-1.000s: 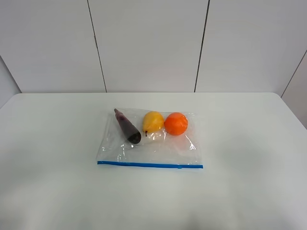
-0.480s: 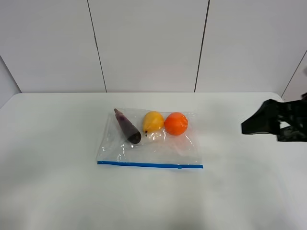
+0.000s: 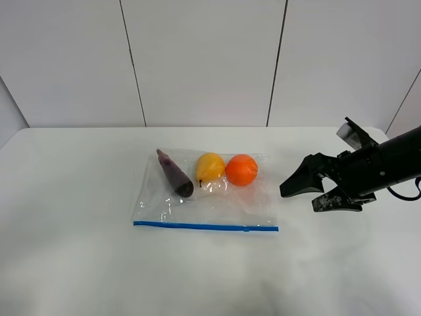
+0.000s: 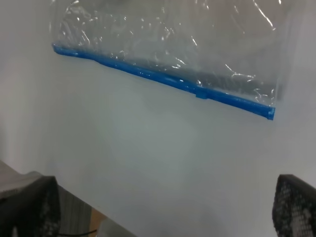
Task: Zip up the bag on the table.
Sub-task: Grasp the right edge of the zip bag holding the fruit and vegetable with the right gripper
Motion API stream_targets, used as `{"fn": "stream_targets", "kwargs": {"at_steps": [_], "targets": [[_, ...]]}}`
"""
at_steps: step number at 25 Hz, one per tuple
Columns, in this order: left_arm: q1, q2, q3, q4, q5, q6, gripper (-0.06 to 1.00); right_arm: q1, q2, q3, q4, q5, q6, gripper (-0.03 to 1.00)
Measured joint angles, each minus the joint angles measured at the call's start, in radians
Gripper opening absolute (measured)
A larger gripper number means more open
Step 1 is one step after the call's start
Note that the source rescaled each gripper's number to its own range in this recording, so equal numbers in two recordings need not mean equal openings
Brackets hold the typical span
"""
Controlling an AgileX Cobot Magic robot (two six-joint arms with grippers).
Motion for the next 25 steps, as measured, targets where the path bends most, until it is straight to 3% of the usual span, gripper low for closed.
{"fn": "stream_targets", "kwargs": {"at_steps": [6, 25], "targets": [[0.000, 0.000, 0.000, 0.000, 0.000, 0.000, 1.00, -0.112, 0.089, 0.000, 0.038, 0.041, -0.115, 0.97], [0.000, 0.000, 0.000, 0.000, 0.000, 0.000, 1.00, -0.118, 0.413, -0.003, 0.261, 0.041, -0.357, 0.97]]}}
